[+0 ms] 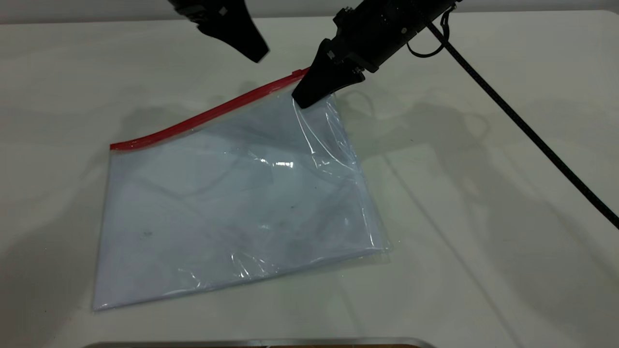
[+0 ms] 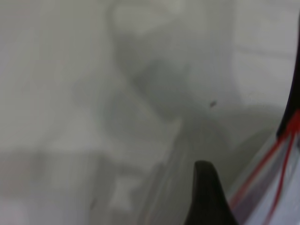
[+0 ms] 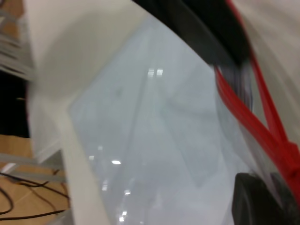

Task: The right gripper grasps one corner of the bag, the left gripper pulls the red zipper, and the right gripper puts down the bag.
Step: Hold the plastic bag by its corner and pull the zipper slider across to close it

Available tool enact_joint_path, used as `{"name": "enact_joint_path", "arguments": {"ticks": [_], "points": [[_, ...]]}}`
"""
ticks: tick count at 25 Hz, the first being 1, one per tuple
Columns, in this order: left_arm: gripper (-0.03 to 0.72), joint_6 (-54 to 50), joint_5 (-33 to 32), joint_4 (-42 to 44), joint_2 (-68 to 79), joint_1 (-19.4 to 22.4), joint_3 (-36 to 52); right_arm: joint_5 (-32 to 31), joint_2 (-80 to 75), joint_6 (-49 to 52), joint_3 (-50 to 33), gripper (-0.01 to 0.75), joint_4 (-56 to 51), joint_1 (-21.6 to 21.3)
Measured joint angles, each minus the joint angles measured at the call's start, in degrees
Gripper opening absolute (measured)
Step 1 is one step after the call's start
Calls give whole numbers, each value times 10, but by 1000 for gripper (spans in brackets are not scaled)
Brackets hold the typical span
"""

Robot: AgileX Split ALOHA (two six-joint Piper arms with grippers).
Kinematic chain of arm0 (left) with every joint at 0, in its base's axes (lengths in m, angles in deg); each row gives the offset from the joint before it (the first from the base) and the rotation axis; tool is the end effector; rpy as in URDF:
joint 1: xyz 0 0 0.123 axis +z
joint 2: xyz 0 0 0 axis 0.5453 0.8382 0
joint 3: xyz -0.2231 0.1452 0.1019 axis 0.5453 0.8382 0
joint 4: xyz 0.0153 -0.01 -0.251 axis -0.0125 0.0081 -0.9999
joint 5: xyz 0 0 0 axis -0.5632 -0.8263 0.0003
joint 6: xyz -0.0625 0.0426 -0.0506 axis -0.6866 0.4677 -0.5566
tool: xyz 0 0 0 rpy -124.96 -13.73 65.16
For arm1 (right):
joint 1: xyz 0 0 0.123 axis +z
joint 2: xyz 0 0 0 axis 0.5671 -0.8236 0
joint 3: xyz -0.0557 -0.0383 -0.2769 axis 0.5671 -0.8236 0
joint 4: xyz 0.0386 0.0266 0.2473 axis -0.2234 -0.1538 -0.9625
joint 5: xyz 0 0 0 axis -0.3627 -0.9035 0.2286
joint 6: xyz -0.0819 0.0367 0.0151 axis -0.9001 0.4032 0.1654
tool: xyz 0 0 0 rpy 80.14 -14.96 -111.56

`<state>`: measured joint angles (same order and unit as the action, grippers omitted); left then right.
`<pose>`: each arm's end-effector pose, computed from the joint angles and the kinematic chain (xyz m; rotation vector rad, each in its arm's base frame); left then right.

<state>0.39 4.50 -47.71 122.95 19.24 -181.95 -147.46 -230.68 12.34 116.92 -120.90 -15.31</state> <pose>0.4520 -0.1637 0.1057 1.3032 2.2800 -0.6916 0.4293 0.2235 0.0467 -1.2072 2.2908 1.1656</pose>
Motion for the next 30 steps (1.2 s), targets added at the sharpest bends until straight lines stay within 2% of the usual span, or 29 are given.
{"name": "enact_joint_path", "arguments": {"ticks": [7,14,18,26,30], "points": [[540,52,-40,-75,27,0,-6,-24,0,-28,3,33,-33,-1],[518,55,-45,-94,31,-3,-7,-25,3,-32,4,33,-39,-2],[441,55,-42,-96,31,-8,-8,-24,4,-33,4,33,-37,-2],[182,55,-43,-100,32,-8,-9,-21,5,-33,4,33,-41,-3],[121,56,-43,-100,32,-8,-9,-19,5,-33,4,33,-43,-6]]}}
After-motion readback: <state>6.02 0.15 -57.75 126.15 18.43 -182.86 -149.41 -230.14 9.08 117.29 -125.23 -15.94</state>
